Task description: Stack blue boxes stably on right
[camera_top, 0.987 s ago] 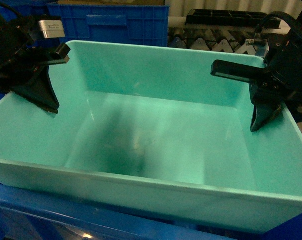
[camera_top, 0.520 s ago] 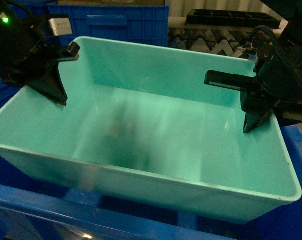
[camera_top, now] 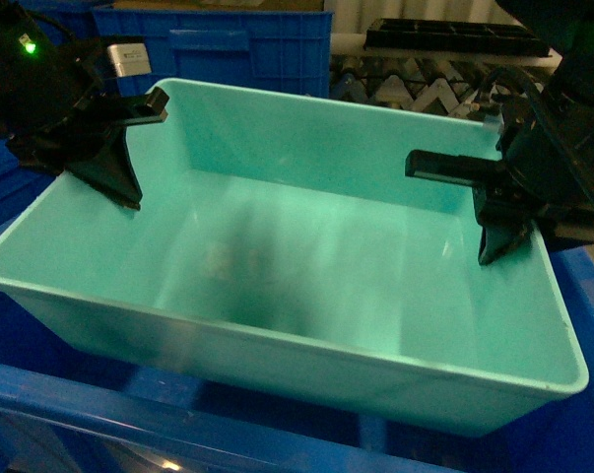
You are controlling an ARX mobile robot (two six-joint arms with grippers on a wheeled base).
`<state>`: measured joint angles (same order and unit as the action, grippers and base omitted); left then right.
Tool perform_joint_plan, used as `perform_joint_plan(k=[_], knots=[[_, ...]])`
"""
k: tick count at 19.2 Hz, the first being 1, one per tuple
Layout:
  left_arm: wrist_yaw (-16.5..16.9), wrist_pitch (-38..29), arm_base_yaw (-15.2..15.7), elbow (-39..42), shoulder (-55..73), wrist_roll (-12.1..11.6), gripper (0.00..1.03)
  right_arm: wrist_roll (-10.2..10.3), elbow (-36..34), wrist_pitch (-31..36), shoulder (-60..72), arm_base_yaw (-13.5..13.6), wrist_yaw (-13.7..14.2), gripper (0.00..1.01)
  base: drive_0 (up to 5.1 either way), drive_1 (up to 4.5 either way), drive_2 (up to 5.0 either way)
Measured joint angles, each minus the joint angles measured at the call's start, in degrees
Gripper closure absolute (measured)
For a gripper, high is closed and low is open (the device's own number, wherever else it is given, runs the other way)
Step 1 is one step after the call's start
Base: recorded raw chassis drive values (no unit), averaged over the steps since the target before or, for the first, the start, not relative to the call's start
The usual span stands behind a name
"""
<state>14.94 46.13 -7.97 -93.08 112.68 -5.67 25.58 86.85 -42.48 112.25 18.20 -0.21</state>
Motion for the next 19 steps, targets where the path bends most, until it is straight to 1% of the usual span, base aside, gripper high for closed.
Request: perform_joint_plan(k=[1,3,10,11,12,13,14,16,17,19], knots=[[0.00,-0.33,0.00,-0.39,0.00,0.37,1.01,-0.85,0.46,0.90,-0.22,-0.02,0.44,0.99,0.0,0.00,0.0],[0.04,-0.35,0.00,-0.79,-0.02,0.85,1.01,-1.51,0.96,1.07,-0.66,-0.28,0.55,0.99,0.0,0.00,0.0],[0.04,-0.15,0.00,-0.79,-0.02,1.11,1.01,-1.70,0.96,0.98,-0.70,-0.28,0.57,0.99,0.0,0.00,0.0],[0.11,0.52,0.00,-0.90,-0.02,1.16,1.01,-1.64,0.98,0.72,-0.70,-0.28,0.50,0.99,0.0,0.00,0.0],[0.33,1.33,0.00,-0.98,-0.02,1.18,1.01,-1.22,1.73,-1.25,-0.70,-0.28,0.00,0.99,0.0,0.00,0.0],[0.33,1.05,0.00,-0.76,0.04,0.83,1.01,-0.28,2.43,-2.49,-0.70,-0.24,-0.13,0.99,0.0,0.00,0.0],[0.20,0.35,0.00,-0.76,0.42,0.66,1.01,0.02,3.19,-2.08,-0.52,-0.20,-0.02,0.99,0.0,0.00,0.0],[0.31,0.37,0.00,-0.81,1.86,0.39,1.01,0.09,5.92,-2.21,1.14,-0.20,0.55,0.99,0.0,0.00,0.0],[0.37,-0.37,0.00,-0.79,3.19,-0.11,1.01,0.07,6.43,-1.88,2.19,-0.17,1.31,0.99,0.0,0.00,0.0],[0.66,-1.38,0.00,-0.81,5.46,-1.22,1.01,0.17,6.56,-2.03,4.02,-0.09,1.64,0.99,0.0,0.00,0.0]])
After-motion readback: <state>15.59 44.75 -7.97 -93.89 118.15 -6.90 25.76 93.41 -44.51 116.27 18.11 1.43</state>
